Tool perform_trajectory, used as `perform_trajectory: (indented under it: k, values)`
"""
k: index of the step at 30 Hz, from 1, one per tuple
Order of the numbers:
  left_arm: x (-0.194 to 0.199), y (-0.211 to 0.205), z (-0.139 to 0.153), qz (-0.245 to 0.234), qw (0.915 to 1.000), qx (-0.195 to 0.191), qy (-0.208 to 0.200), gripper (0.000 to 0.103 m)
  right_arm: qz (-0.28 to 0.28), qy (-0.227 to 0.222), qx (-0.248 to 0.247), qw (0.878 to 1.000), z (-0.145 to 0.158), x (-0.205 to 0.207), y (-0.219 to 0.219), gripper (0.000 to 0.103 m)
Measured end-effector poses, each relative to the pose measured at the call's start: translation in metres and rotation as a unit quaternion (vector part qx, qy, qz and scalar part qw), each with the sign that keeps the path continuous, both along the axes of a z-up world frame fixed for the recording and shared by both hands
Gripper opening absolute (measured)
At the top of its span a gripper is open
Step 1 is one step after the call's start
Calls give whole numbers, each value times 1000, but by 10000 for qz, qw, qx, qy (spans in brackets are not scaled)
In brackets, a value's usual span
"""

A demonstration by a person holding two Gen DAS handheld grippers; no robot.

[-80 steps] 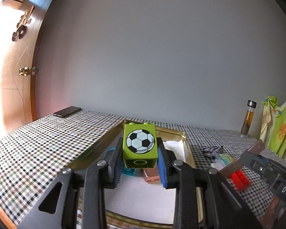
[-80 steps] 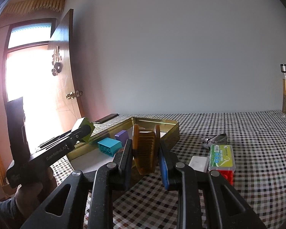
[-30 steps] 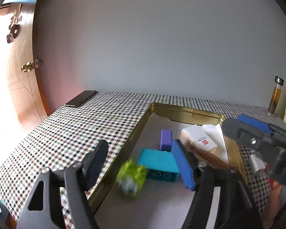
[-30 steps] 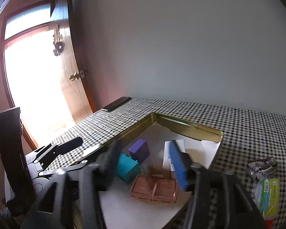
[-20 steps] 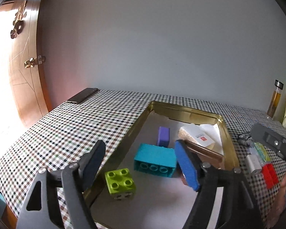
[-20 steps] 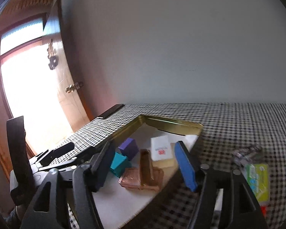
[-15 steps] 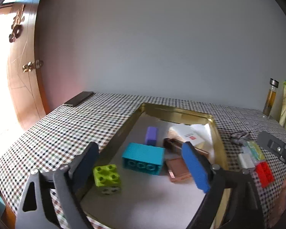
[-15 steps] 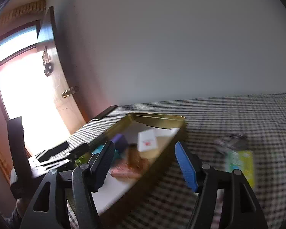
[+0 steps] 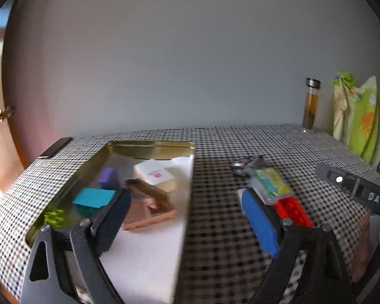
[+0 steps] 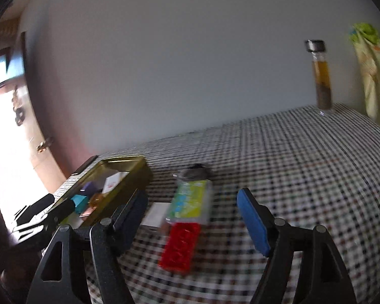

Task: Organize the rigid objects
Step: 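Move both tools back to the pile, right tool reaching for the red brick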

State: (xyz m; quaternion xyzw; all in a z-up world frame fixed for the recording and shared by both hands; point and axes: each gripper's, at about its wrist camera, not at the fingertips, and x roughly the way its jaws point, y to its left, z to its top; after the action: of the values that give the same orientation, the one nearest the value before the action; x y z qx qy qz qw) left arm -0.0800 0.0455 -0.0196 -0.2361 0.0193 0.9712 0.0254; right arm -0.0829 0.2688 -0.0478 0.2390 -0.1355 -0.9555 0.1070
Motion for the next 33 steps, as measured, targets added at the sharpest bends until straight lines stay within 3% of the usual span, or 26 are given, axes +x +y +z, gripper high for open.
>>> perform_trajectory:
  k: [7,14,15,17,19,20,24,33]
  values:
    - [-8,14,-7,42,9999,-116,-67,92,145,-553,455,9973,-16,-8,-21,75]
    - [-8,5,-12,156,9997,45,-157,94,387,-1158,926,9882,-36,-26,-50,75]
    - [-7,5,-12,144,9997,53,-164,94,405,-1238,1006,9864,-38,-28,-54,73]
    - [-6,6,-13,100,9998,52,-169,94,491,-1369,1081,9834,-42,-32,-58,60]
    - [-5,8,-12,50,9999,27,-159,94,493,-1507,1117,9810,-45,-35,-58,39]
    - [-4,9,-12,25,9999,22,-159,94,484,-1499,1072,9817,-45,-35,-56,36]
    - [-5,16,-11,-97,9998,11,-189,94,392,-1329,764,9874,-40,-30,-45,36]
    - [-13,54,-16,-649,9968,-175,-431,90,62,-1371,627,9886,-36,-31,-15,36]
